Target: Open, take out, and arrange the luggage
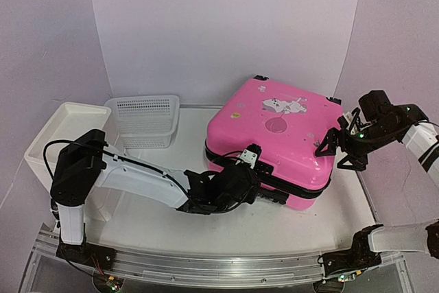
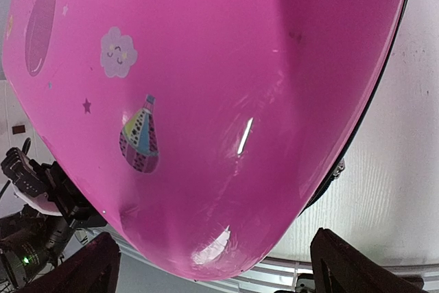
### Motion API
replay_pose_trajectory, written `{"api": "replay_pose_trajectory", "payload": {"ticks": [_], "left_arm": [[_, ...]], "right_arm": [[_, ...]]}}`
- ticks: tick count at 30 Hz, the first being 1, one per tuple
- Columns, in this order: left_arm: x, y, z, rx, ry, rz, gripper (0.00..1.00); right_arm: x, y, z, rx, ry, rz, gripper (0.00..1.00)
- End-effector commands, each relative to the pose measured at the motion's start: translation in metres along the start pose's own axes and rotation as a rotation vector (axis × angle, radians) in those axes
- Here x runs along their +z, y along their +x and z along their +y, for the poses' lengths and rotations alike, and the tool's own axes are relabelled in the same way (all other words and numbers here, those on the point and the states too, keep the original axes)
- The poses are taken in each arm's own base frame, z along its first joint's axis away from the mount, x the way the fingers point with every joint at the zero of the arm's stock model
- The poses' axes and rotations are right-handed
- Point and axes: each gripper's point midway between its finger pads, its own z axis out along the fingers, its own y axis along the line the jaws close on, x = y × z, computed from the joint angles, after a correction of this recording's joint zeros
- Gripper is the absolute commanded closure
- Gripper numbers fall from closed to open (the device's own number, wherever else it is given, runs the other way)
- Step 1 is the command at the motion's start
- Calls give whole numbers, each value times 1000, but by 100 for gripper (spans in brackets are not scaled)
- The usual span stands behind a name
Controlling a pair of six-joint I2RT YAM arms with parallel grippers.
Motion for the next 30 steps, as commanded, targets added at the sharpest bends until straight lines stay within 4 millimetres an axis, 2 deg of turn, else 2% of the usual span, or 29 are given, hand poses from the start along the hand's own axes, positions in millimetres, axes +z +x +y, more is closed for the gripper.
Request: {"api": "replay_pose_trajectory", "payload": {"ticks": [1,7,11,12,16,17,21,27,30], "left_arm": [[0,-61,8,-82,-62,-156,97],[-4,-53,24,-30,-107,-136,100],[-13,-43,24,-70,52,-62,100],[-17,-36,16,-66,129,-24,99],[-39,-24,-7,-47,353,54,85],[-46,-24,-12,-49,403,61,79],[-65,-25,-26,-63,576,95,65],[-65,-27,-23,-180,742,115,40],[-56,-26,-16,-207,768,129,39]], "right_arm": [[-6,-4,3,-2,-5,-39,2],[-6,-5,0,5,7,-49,2],[-7,-4,0,5,9,-51,2],[-7,-4,0,3,8,-50,2],[-6,-4,-1,-2,10,-51,2],[-6,-4,-1,-2,10,-48,2],[-4,-4,-1,-6,8,-38,2],[-4,-3,1,-16,1,-37,2],[-4,-3,1,-18,0,-39,2]]}}
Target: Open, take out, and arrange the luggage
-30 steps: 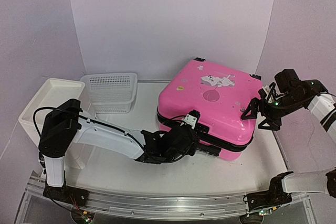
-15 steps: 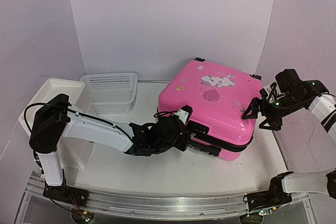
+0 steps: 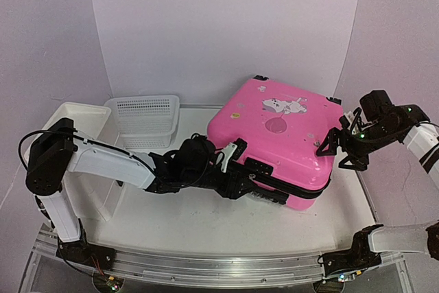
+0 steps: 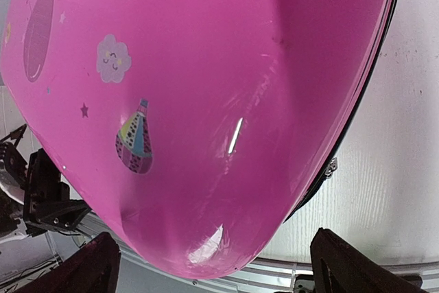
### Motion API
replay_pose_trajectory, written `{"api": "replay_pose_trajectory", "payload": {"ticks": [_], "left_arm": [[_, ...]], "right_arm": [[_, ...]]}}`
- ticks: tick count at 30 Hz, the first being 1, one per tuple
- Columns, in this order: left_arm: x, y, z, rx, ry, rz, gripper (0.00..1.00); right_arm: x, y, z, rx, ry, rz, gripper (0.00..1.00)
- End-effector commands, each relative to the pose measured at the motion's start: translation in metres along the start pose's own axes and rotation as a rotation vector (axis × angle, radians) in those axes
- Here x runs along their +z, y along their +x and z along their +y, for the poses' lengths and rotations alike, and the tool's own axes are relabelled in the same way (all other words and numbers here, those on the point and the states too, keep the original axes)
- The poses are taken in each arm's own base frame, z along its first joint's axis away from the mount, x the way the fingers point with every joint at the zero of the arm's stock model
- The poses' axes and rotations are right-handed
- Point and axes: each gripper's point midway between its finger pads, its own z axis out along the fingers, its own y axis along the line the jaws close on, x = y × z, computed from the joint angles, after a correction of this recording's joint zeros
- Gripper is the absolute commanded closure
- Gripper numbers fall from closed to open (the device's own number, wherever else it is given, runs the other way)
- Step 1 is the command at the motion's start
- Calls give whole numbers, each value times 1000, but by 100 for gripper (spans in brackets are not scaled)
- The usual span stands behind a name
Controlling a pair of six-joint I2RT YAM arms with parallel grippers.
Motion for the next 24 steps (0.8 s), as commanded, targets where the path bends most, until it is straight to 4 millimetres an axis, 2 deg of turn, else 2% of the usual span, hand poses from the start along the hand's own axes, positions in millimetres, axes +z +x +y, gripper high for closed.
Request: {"api": "replay_pose_trajectory", "payload": {"ticks": [1,6,10,17,24], "left_arm": [[-8,-27,-10,-34,161,-64,39],[-3,-31,1,-27,173,-69,39],[11,-24,6,-38,188,-43,41],[21,-19,19,-24,147,-54,43],[28,-30,21,45,147,-115,39]], "right_arm": [[-2,-2,4,-25,-18,-21,2],[-3,-1,4,-25,-19,-23,2],[-4,-2,5,-25,-22,-25,2],[-5,-2,6,-21,-28,-29,2],[-7,-1,7,-14,-33,-30,2]]}}
